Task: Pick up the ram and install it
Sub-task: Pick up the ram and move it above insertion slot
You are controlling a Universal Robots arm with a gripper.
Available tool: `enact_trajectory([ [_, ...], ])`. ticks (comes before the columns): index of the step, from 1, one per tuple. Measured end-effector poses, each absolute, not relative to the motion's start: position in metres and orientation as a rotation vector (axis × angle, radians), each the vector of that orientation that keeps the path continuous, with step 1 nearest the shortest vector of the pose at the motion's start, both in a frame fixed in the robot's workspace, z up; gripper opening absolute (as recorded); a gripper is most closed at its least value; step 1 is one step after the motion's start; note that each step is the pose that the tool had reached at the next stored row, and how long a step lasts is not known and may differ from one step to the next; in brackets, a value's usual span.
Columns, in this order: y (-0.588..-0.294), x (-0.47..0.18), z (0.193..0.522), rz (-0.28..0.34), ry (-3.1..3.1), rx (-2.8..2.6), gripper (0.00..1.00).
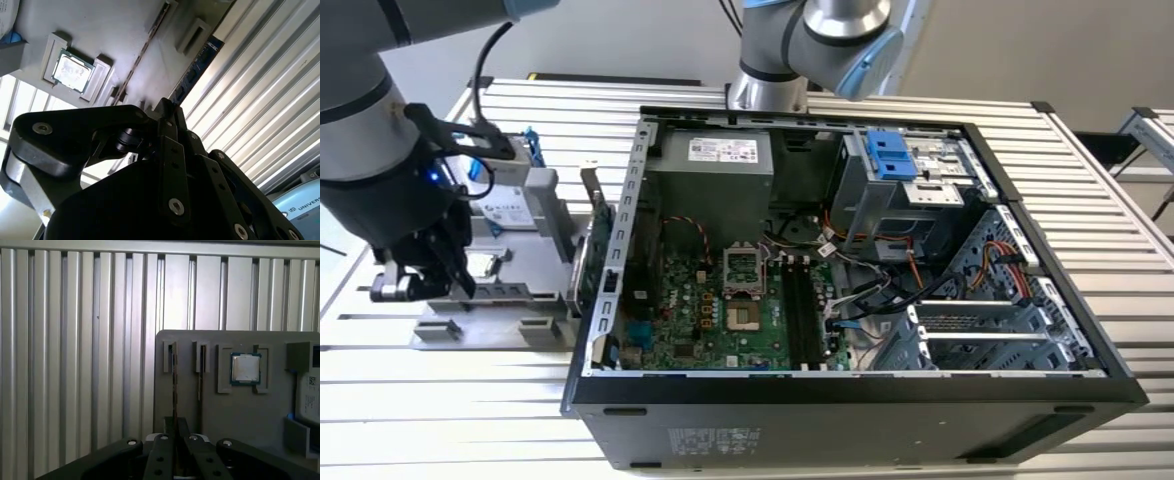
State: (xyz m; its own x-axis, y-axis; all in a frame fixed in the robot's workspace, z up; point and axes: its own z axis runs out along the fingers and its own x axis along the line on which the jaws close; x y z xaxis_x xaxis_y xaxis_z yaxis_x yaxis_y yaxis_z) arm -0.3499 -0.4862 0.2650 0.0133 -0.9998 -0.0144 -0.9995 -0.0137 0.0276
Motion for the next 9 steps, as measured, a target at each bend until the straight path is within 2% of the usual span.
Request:
enact_trajectory([
  [9,-0.486,-0.350,0.280,-0.046,-2.200,2.229,0.00],
])
